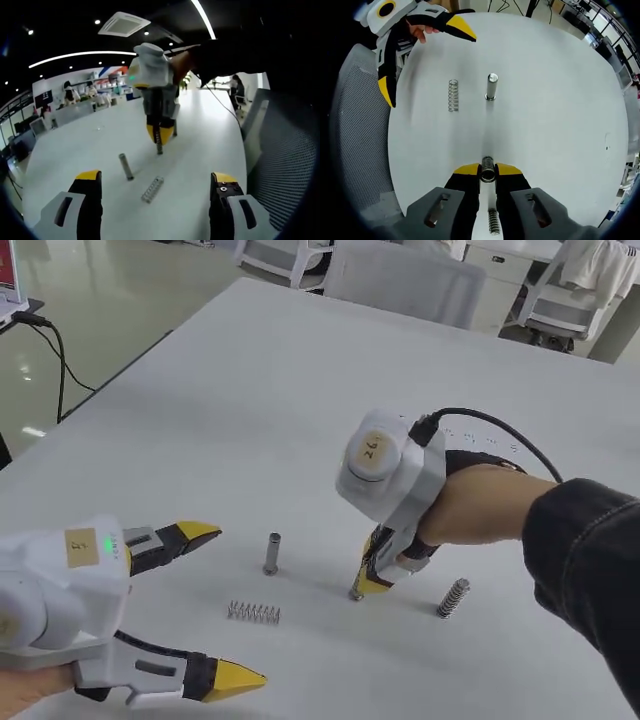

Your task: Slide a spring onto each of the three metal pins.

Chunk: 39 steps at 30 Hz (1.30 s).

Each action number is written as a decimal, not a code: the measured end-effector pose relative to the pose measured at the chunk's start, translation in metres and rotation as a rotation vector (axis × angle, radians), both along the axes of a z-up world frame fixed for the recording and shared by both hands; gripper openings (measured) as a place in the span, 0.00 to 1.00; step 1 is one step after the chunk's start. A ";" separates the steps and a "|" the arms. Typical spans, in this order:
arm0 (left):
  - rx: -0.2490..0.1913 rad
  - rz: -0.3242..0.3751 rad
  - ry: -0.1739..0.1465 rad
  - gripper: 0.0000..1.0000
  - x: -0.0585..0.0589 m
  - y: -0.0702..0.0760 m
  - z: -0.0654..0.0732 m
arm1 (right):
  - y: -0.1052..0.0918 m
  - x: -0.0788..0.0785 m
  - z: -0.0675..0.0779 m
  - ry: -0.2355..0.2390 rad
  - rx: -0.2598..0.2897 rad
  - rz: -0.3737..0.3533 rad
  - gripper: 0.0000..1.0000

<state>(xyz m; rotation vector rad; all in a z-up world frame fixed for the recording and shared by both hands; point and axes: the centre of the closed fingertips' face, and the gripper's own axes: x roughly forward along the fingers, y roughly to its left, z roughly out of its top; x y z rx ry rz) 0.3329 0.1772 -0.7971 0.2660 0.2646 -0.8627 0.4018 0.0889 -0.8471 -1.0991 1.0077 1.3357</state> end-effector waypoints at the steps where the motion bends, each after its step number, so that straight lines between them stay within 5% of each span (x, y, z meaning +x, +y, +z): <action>1: 0.000 0.001 0.000 0.86 0.000 0.000 0.000 | 0.000 0.000 -0.001 0.001 -0.001 -0.001 0.08; 20: -0.008 0.015 0.006 0.85 0.000 0.002 0.001 | -0.002 -0.001 -0.006 -0.005 -0.008 0.010 0.09; 39: -0.011 0.008 0.016 0.84 -0.002 0.001 -0.001 | 0.008 -0.007 0.003 -0.016 0.029 0.023 0.20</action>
